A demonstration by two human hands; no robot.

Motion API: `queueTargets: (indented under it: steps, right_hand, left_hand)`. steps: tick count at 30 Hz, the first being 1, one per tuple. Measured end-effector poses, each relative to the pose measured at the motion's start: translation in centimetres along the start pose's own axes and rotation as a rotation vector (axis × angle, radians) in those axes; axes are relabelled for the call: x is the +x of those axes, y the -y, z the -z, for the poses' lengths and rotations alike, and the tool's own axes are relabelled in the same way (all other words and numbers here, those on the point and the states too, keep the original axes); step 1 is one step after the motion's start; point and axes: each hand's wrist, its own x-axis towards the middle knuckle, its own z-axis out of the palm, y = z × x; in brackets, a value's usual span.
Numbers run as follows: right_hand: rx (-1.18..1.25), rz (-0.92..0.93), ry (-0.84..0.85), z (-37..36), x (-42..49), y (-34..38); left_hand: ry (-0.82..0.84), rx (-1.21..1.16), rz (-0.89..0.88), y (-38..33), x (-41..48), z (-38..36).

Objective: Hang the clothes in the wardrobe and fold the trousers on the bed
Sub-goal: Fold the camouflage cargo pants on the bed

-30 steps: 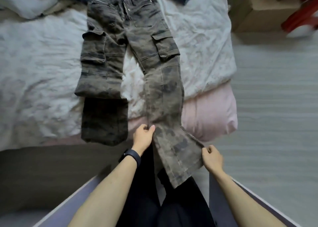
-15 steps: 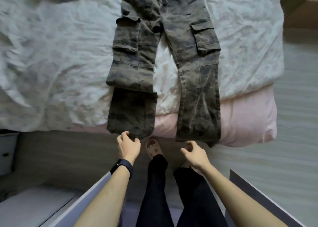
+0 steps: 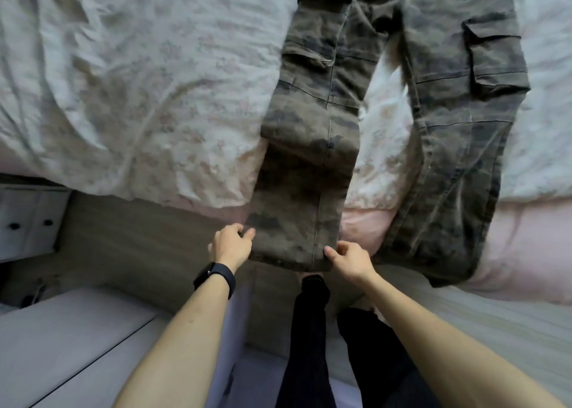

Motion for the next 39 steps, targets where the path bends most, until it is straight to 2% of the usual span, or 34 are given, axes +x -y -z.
queueTargets:
  steps: [2,4,8,11,14,17,20,23,26,30,34,37,39]
  right_hand:
    - [-0.12,-0.051,0.146,-2.0,-2.8,-2.1]
    - [-0.16,-0.124,0.26,-3.5,-5.4,-3.8]
    - [-0.277,-0.166,0.336,-3.0,-6.4,-3.6]
    - [-0.248,-0.149,0.188,-0.3,-6.8,-2.2]
    - [-0.162,-0.112,0.025,3.7,-7.0,-1.3]
    - [-0.024,-0.124,-0.219,8.8,-7.3,-1.6]
    - [0.112,-0.268,-0.418,12.8,-7.7,-4.6]
    - [0.231,-0.403,-0.453,15.4,-8.0,-9.1]
    - [0.315,-0.316,-0.42,17.8,-5.7,-12.5]
    - [0.144,-0.16,-0.434,19.3,-3.6,-14.8]
    - [-0.02,-0.14,-0.339,16.8,-6.9,-19.5]
    - [-0.064,-0.155,-0.196,17.2,-7.7,-20.3]
    - [-0.007,-0.144,-0.203,19.3,-6.5,-19.3]
  left_hand:
    - [0.105,0.172,0.091,3.5,-2.8,-1.3]
    - [0.165,0.183,0.18,5.8,-5.8,-2.6]
    - [0.149,0.223,0.161,4.5,-7.6,-2.3]
    - [0.141,0.094,0.139,1.2,-8.6,-1.5]
    - [0.137,0.003,-0.019,-3.1,-9.8,-2.0]
    - [0.201,-0.078,-0.215,-8.1,-11.1,-3.2]
    - [0.319,-0.134,-0.342,-12.4,-12.3,-5.5]
    - [0.425,-0.239,-0.347,-16.4,-13.3,-8.6]
    - [0.367,-0.341,-0.347,-21.3,-12.6,-10.8]
    - [0.178,-0.42,-0.242,-23.5,-11.8,-12.2]
    - [0.138,-0.152,-0.091,-19.8,-15.0,-15.2]
    - [0.057,-0.106,-0.057,-18.5,-16.4,-15.9]
    - [-0.058,-0.078,-0.084,-19.2,-16.9,-15.9]
